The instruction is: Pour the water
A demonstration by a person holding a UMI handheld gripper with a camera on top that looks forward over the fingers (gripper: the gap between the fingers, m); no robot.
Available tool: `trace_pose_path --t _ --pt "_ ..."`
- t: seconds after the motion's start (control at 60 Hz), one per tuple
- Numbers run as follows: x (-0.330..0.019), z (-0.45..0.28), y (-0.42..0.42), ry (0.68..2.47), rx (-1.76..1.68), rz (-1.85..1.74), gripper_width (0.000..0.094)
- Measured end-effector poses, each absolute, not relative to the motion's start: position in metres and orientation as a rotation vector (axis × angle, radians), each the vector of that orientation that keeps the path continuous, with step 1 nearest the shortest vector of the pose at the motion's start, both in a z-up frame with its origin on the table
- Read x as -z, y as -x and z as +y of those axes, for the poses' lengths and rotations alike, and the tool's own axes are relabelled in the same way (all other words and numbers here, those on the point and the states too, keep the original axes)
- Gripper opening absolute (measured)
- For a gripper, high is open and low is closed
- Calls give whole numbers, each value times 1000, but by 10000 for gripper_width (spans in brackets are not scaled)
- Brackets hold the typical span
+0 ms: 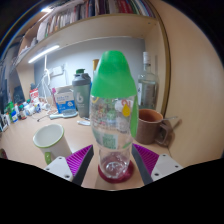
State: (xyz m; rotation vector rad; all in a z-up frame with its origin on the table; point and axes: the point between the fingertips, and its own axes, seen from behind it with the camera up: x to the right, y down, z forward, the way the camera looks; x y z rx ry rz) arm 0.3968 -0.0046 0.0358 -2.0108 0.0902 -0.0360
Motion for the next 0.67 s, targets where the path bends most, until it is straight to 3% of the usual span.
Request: trace_pose_path --t 0.15,0.317,0.667 --pt "-47 -63 -387 2068 59 117 841" --pt "-84 -149 -346 2090 99 163 844" --pt "-185 -308 -125 2073 -46 211 852"
